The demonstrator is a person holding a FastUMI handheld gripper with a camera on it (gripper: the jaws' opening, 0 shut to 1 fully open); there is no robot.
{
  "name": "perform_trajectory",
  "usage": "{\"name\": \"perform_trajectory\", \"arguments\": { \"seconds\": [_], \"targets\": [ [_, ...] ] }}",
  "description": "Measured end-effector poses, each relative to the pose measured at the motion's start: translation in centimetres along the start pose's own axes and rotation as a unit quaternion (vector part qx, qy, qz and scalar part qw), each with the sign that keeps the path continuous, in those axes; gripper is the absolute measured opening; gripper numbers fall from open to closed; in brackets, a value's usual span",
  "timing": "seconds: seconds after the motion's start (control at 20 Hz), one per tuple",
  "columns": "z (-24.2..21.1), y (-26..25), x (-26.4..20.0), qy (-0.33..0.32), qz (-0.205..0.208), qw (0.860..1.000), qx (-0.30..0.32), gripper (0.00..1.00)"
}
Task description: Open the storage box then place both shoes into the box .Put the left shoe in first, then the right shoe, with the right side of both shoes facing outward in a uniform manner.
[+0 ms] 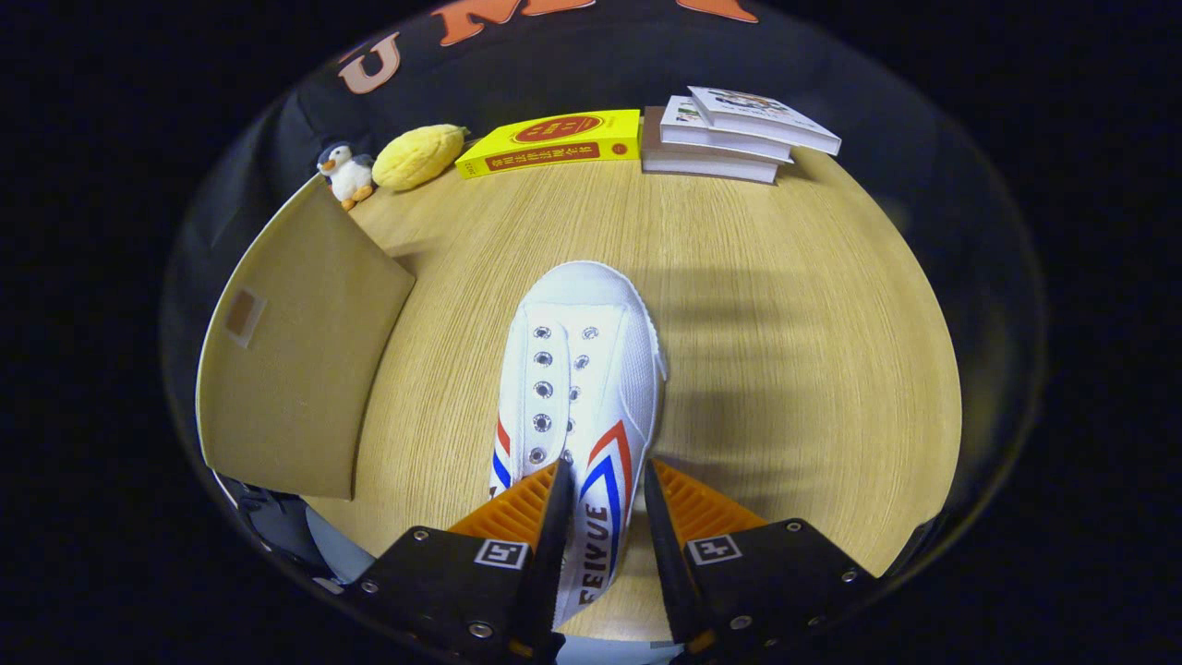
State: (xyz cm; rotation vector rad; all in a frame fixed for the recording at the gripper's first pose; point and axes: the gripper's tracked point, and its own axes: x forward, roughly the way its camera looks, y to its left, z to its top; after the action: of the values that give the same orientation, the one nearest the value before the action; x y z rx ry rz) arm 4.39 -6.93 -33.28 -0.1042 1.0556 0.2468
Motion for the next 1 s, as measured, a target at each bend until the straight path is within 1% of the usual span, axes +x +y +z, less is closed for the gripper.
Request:
{"name": "perform_trajectory", "arguments": {
  "seconds": [0.15, 0.25, 0.35, 0.45, 0.5, 0.6, 0.65, 0.8, 0.85, 1.0],
  "targets": [
    [-0.3, 0.1, 0.2, 0.013, 0.012, 0.999, 0.043, 0.48],
    [-0.4, -0.1, 0.1, 0.008, 0.021, 0.997, 0.07, 0.43],
    [-0.3, -0.1, 0.1, -0.006, 0.039, 0.994, 0.103, 0.38],
    [-0.1, -0.7, 0.1, -0.023, 0.053, 0.989, 0.136, 0.26],
    [0.3, -1.0, 0.0, -0.032, 0.059, 0.986, 0.155, 0.12],
    [0.3, 0.5, -0.2, -0.045, 0.075, 0.979, 0.186, 0.0],
    [0.5, 0.7, -0.4, -0.055, 0.084, 0.974, 0.201, 0.0],
    [2.6, 2.5, -1.4, -0.078, 0.135, 0.955, 0.251, 0.0],
    [3.2, 2.8, -2.2, -0.085, 0.142, 0.952, 0.257, 0.0],
    [5.2, 3.9, -4.6, -0.104, 0.15, 0.951, 0.25, 0.0]
  ]
}}
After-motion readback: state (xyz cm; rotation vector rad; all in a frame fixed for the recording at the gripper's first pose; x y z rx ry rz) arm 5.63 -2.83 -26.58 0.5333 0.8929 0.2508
